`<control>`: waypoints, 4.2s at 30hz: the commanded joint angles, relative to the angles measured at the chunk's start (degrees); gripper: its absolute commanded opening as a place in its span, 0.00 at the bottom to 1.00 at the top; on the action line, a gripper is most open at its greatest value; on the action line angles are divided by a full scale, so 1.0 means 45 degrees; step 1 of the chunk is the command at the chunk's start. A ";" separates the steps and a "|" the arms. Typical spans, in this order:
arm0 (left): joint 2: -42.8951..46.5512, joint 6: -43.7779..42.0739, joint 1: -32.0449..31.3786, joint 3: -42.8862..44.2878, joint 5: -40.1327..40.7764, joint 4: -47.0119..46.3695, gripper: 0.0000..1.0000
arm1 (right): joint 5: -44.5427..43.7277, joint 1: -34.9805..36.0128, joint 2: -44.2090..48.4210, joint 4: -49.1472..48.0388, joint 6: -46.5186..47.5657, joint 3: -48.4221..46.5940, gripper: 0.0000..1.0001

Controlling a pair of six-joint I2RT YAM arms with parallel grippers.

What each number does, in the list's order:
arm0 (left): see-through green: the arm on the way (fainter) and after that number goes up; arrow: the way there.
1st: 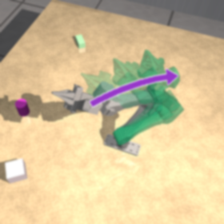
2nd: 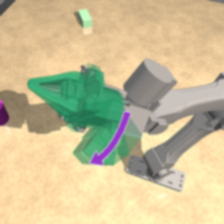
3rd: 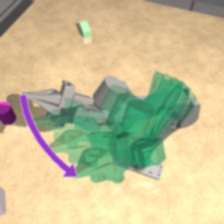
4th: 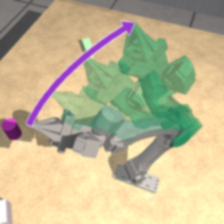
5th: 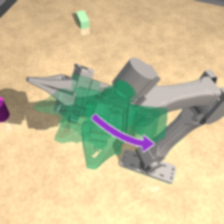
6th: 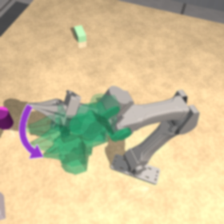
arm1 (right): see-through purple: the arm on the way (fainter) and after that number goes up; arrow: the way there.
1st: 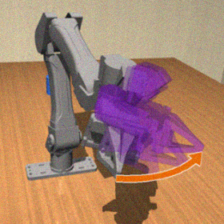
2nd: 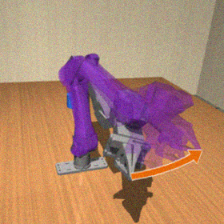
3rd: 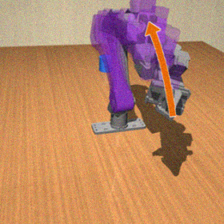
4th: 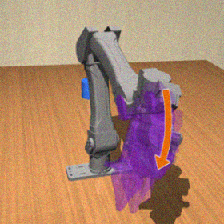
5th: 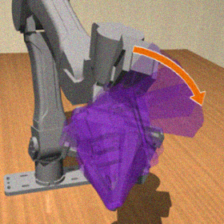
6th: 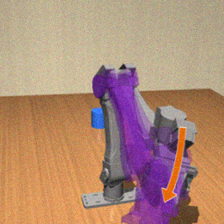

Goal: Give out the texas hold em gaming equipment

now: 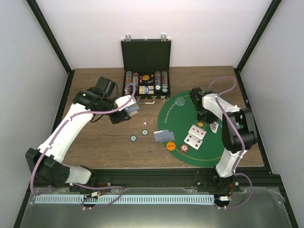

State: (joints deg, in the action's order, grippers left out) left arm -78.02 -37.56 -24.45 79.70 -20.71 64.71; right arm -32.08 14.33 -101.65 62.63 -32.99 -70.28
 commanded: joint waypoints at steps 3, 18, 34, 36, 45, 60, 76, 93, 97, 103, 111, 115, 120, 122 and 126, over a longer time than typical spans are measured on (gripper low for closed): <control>0.0129 0.0019 0.0032 -0.0033 -0.0048 -0.0244 0.37 | 0.2410 -0.0051 -0.0721 -0.1488 0.0281 -0.0842 0.01; 0.0226 0.0018 0.0023 -0.0074 0.0030 -0.0253 0.37 | 0.4518 -0.0054 -0.1375 -0.3161 -0.1485 -0.0948 0.01; 0.0267 -0.0033 0.0013 -0.0152 0.0081 -0.0278 0.37 | 0.4326 -0.0054 -0.0435 -0.3322 -0.3600 0.0204 0.01; 0.0267 -0.0034 0.0022 -0.0172 0.0066 -0.0278 0.37 | 0.4250 -0.0055 -0.0386 -0.3238 -0.3759 0.0191 0.01; 0.0285 -0.0032 0.0025 -0.0144 0.0090 -0.0262 0.37 | 0.4332 -0.0043 -0.0438 -0.3316 -0.3919 0.0247 0.01; 0.0228 -0.0023 0.0023 -0.0147 0.0105 -0.0275 0.37 | 0.4555 -0.0052 -0.0525 -0.3731 -0.4056 0.0525 0.01; 0.0209 -0.0037 0.0023 -0.0147 0.0171 -0.0278 0.37 | 0.5446 -0.0040 -0.0973 -0.4064 -0.3613 0.0141 0.19; 0.0077 -0.0045 0.0023 0.0015 0.0082 -0.0166 0.37 | 1.0265 -0.0020 0.4065 -0.8025 0.1773 -0.0375 1.00; -0.0001 -0.0032 0.0022 0.0225 -0.0062 -0.0058 0.37 | 1.7365 0.0292 0.5429 -1.0843 0.3083 0.0492 1.00; -0.0094 0.0016 0.0013 0.0434 -0.0373 0.0132 0.37 | 1.9474 0.2437 0.5097 -1.3260 0.3013 0.0835 1.00; -0.0034 0.0002 0.0023 0.0590 -0.0917 0.0385 0.37 | 1.9981 0.3800 0.2459 -1.3089 0.3337 -0.0952 1.00; -0.0062 -0.0013 0.0023 0.0589 -0.0928 0.0406 0.37 | 2.0277 0.4166 0.1908 -1.3193 0.3505 -0.1344 1.00; -0.0084 -0.0032 0.0023 0.0591 -0.0938 0.0397 0.37 | 2.0337 0.4353 0.1416 -1.3444 0.3349 -0.1556 1.00; -0.0104 -0.0052 0.0023 0.0578 -0.0928 0.0385 0.37 | 2.0485 0.4388 0.1144 -1.3457 0.3305 -0.1756 1.00; -0.0104 -0.0025 0.0022 0.0604 -0.0959 0.0381 0.37 | 2.0182 0.4611 0.0690 -1.3197 0.3372 -0.2240 1.00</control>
State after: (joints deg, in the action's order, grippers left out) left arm -78.39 -37.63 -24.45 80.90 -23.42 66.17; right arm 58.39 33.85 -96.66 3.33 -18.48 -76.58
